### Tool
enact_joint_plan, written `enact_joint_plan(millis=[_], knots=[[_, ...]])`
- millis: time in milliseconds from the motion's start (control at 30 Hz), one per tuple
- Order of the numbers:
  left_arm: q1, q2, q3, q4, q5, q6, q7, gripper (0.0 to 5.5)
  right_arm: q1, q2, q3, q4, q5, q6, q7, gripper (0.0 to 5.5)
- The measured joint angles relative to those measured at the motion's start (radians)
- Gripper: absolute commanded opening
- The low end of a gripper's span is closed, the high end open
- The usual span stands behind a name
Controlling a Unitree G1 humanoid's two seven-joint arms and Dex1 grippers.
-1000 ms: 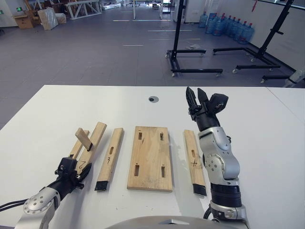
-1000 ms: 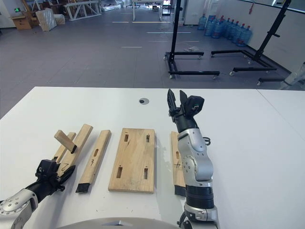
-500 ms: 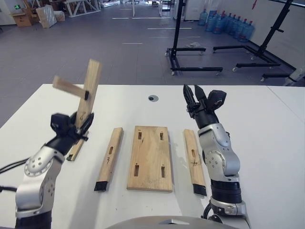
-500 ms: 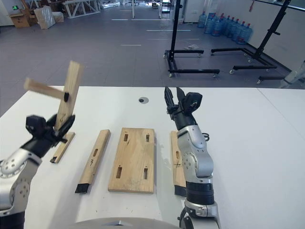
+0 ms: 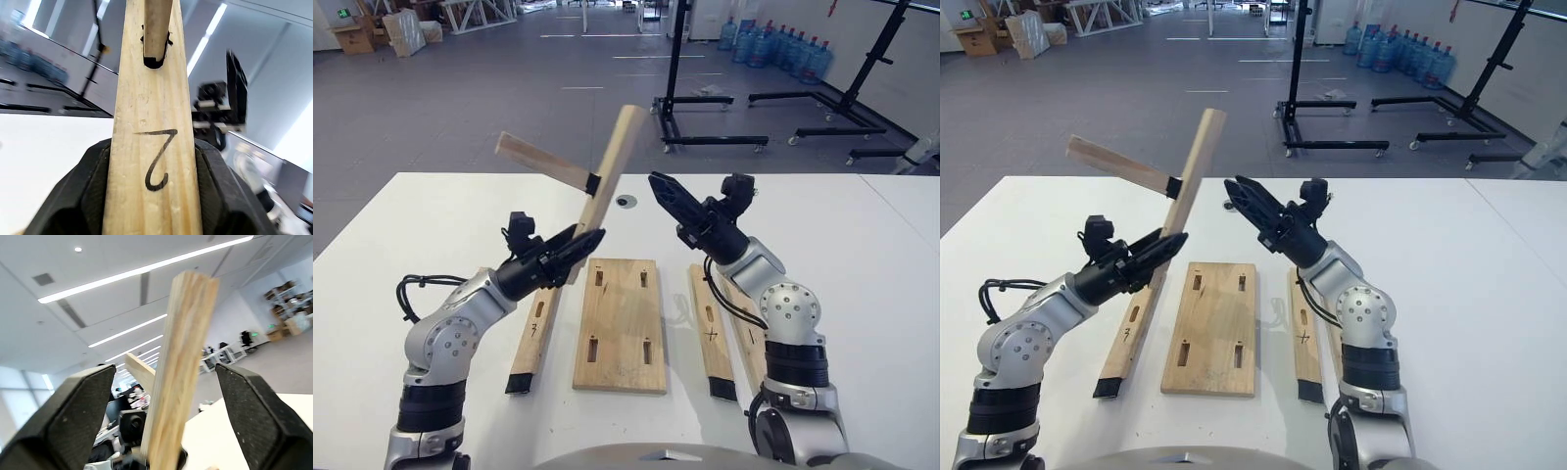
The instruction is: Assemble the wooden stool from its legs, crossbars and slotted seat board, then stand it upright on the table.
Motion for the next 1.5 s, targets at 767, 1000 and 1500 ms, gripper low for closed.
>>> enact_joint_plan(millis=[767,1000,1500], knots=[[0.021,0.046,-0.032,0.006,-0.119,0.072,-0.176,2.02,-0.031,-0.011,-0.008,0.055,0.093,0.068,0.165,2.08],[0.036,0.049,-0.043,0.006,-0.096,0.045,-0.201,2.02,-0.029,-0.024,0.0,0.046,0.076,0.07,0.182,2.08],[0.04,0.043,0.0,0.088,-0.09,0.043,-0.141,4.31,-0.076,-0.044,-0.022,-0.004,-0.012,-0.072,0.195,2.05]])
